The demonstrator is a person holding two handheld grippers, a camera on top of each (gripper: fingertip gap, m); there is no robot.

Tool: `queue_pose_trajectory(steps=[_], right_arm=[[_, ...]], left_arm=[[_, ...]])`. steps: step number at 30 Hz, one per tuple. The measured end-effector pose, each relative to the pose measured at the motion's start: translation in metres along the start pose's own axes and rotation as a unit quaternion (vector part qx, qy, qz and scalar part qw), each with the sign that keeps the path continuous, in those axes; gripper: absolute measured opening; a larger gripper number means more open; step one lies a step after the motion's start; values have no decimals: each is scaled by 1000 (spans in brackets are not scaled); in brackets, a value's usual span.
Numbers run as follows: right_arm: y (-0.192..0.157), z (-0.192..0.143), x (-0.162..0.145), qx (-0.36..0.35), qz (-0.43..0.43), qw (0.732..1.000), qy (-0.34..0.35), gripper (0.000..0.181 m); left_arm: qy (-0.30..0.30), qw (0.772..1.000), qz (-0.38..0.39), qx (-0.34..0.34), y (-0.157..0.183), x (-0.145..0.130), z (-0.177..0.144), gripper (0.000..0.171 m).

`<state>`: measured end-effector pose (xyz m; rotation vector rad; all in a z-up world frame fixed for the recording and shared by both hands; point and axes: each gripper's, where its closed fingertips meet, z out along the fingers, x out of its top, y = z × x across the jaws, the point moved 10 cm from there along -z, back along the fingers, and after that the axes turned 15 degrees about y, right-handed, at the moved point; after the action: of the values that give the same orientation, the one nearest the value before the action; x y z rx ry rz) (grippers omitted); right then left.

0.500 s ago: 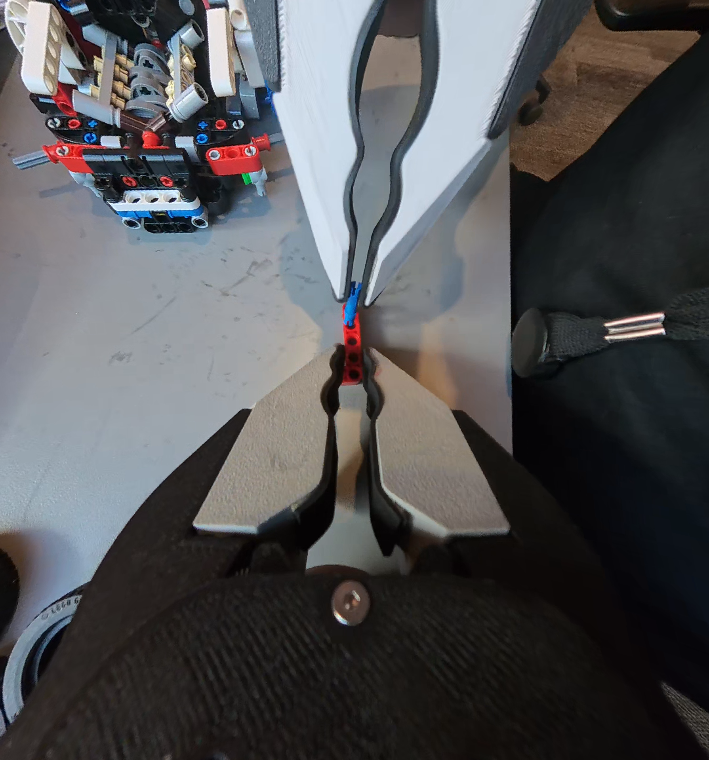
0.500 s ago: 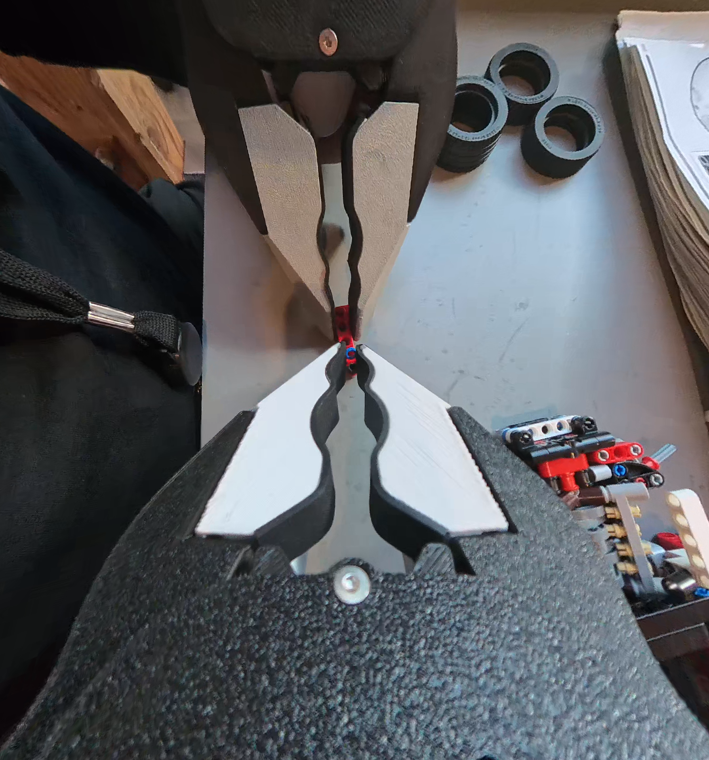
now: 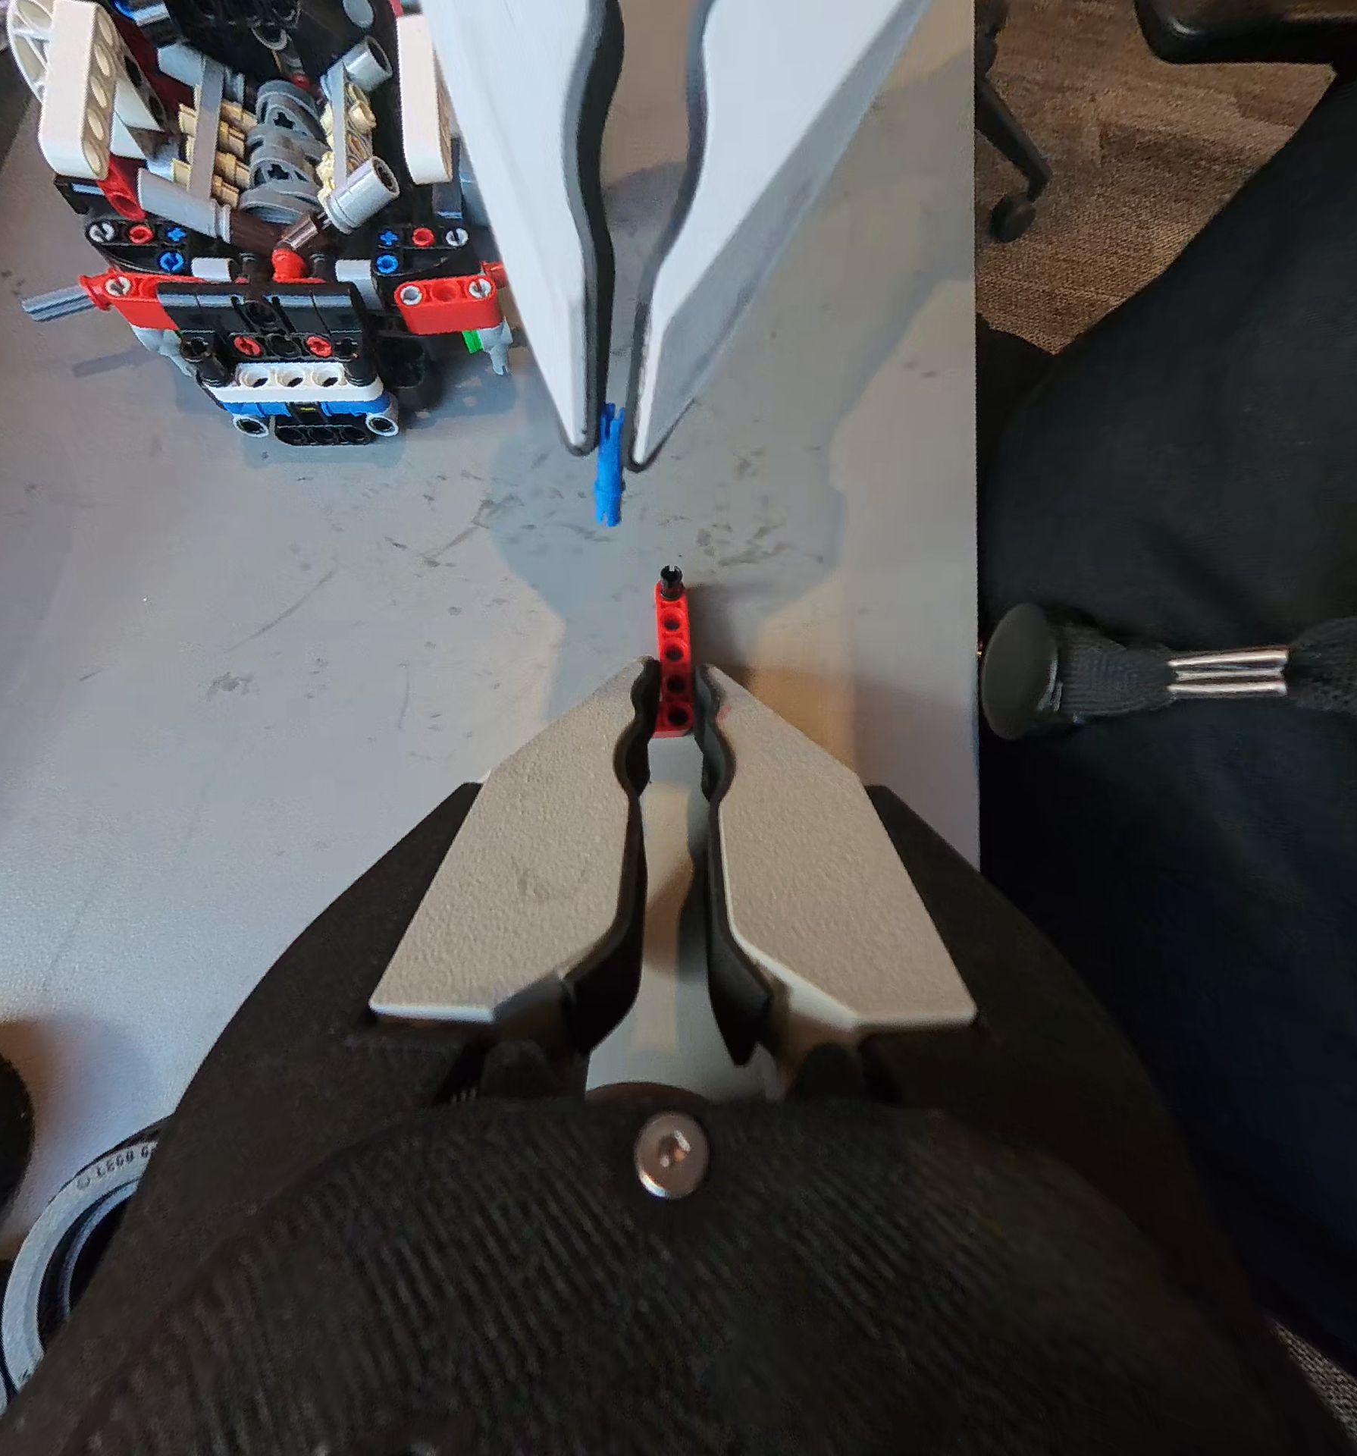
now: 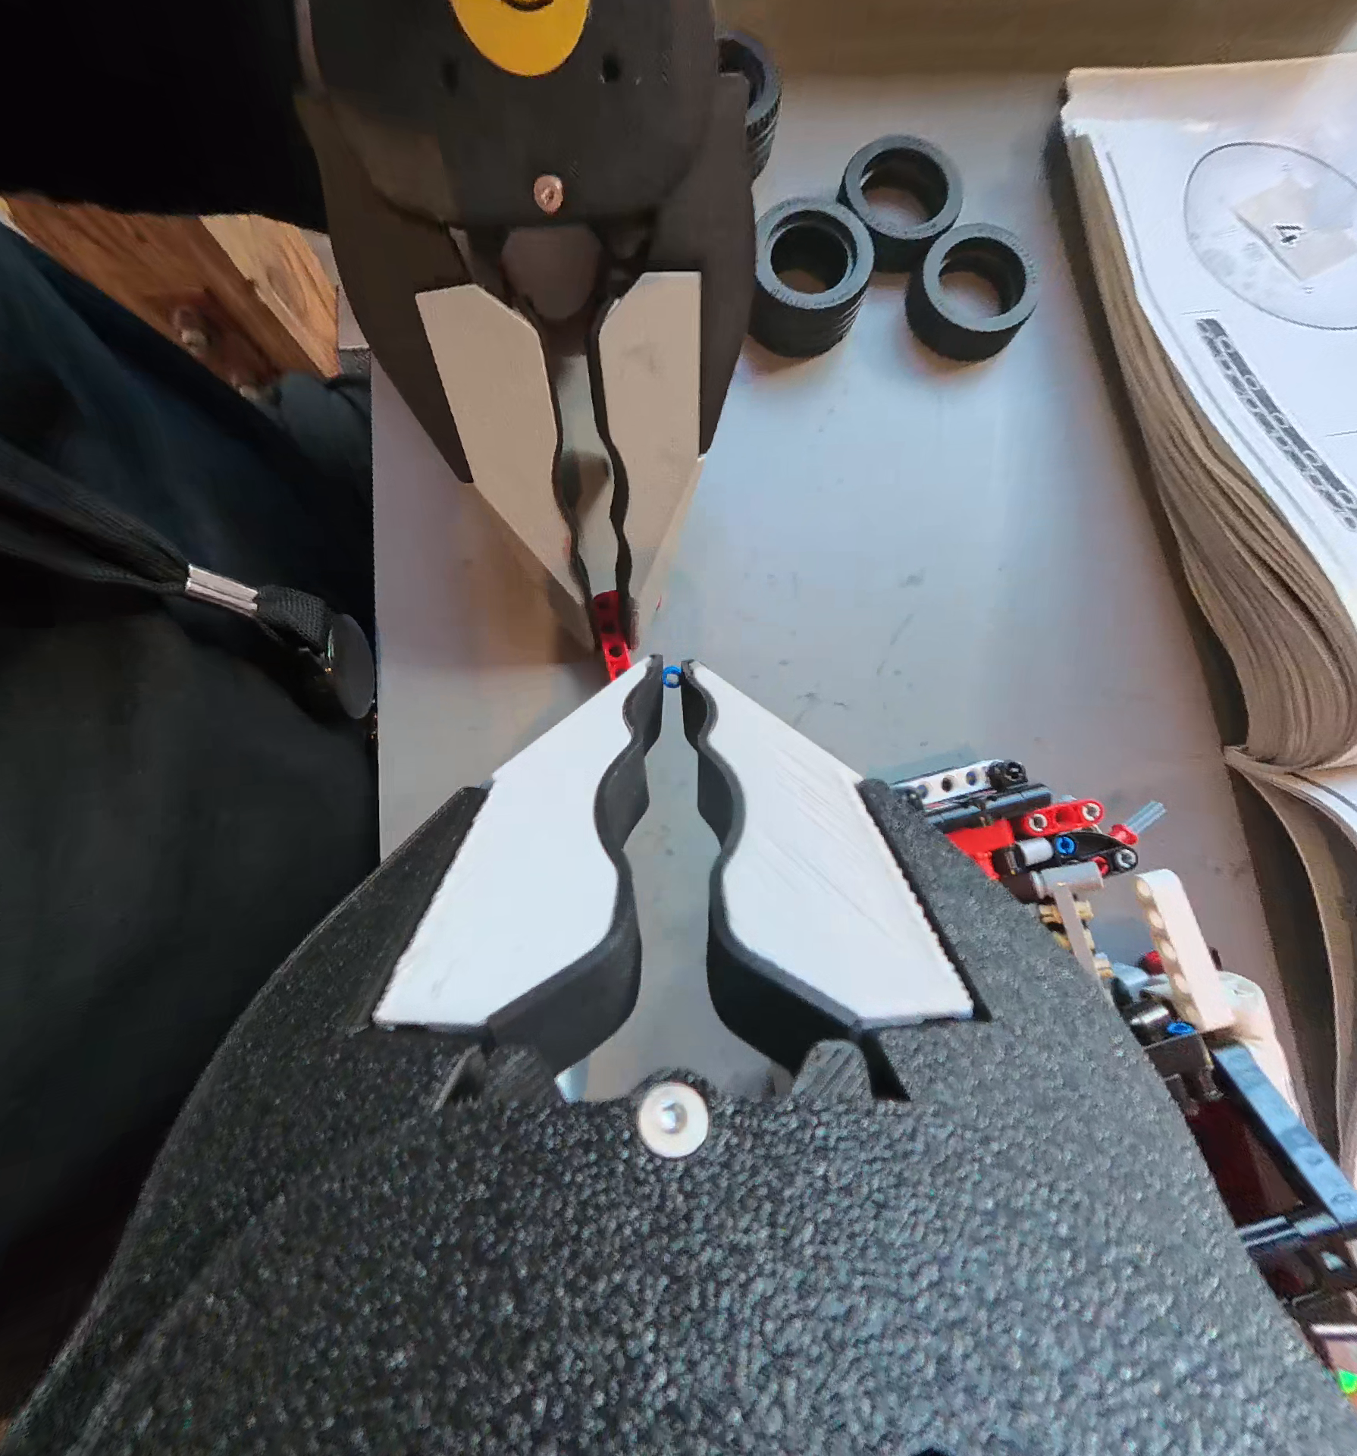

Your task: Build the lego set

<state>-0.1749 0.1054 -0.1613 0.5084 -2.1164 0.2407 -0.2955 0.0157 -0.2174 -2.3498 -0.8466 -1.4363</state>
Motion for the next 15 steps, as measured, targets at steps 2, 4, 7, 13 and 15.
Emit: queue_pose_trajectory(steps=[2, 4, 7, 13, 15], right_arm=[[-6, 6, -1, 14, -7, 1000, -10, 4], [-12, 14, -2, 27, -14, 999, -16, 4], [-14, 23, -5, 30, -24, 999, -29, 4], [-14, 27, -5, 35, -27, 998, -36, 4], [-12, 26, -5, 29, -27, 999, -36, 4]], left_arm=[[0, 1000, -1, 0, 0, 0, 0, 6], [0, 1000, 0, 0, 0, 0, 0, 6], [0, 1000, 1, 1, 0, 0, 0, 6], [0, 1000, 2, 1, 0, 0, 0, 6], [0, 1000, 1, 1, 0, 0, 0, 6]])
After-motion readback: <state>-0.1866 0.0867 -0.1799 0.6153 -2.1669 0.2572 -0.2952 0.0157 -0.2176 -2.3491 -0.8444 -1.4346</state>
